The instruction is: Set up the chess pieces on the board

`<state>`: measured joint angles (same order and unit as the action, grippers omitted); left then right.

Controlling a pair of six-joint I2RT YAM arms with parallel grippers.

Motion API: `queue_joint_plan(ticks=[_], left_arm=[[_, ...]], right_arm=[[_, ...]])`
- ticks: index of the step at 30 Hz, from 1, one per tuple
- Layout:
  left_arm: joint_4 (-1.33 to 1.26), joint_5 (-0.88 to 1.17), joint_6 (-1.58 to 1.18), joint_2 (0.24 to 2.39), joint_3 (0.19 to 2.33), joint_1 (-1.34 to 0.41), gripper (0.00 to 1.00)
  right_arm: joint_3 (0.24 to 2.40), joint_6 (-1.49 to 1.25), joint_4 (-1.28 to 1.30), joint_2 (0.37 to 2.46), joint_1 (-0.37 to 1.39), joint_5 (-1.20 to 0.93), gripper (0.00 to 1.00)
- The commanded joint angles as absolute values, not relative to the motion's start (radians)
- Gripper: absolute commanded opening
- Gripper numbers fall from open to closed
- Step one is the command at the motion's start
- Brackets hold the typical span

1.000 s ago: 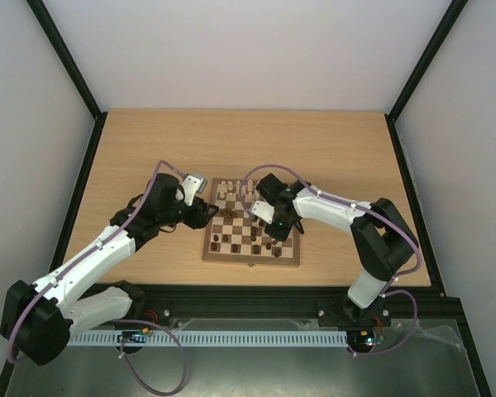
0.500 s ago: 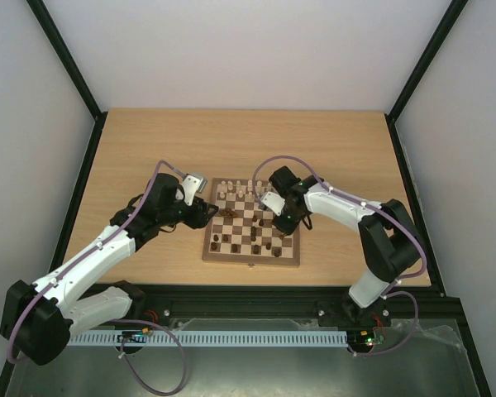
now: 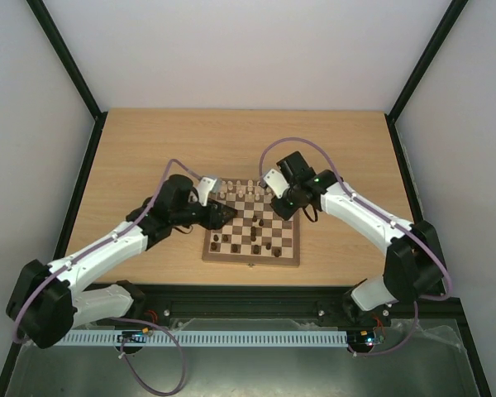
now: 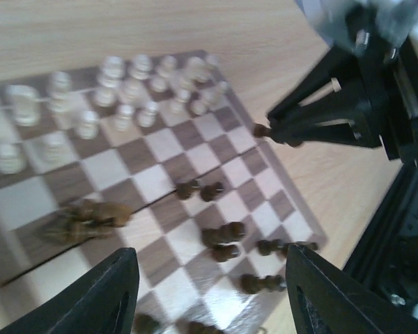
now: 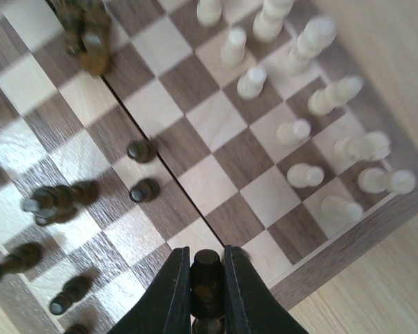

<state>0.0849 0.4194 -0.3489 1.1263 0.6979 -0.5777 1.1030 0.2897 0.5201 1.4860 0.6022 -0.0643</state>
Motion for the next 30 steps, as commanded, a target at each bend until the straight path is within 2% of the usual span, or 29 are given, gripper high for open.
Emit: queue_joint_plan(ticks=[1, 9, 18, 24, 30], left_arm=[[-0.098, 0.452, -0.444, 1.18, 0.699, -0.681, 0.6], [-0.411, 0.42, -0.489, 1.209, 0.573, -0.754, 0.61], [-0.94, 0.44, -0.351, 1.246, 0.378, -0.765, 0.64], [-1.009, 0.487, -0.23, 1.299, 0.389, -0.767, 0.63], [-1.007, 0.51, -0.158, 1.363, 0.447, -0.768, 0.61]], right_arm=[[1.151, 0.242, 0.54, 1.429, 0.598, -0.126, 0.04], [1.169, 0.203, 0.516, 1.336, 0.597, -0.235, 0.03], [1.289, 0.182, 0.617, 1.346, 0.597, -0.49, 0.05], [1.294, 0.208, 0.663, 1.358, 0.597, -0.605, 0.06], [1.278, 0.212, 0.664, 1.37, 0.597, -0.633, 0.06]])
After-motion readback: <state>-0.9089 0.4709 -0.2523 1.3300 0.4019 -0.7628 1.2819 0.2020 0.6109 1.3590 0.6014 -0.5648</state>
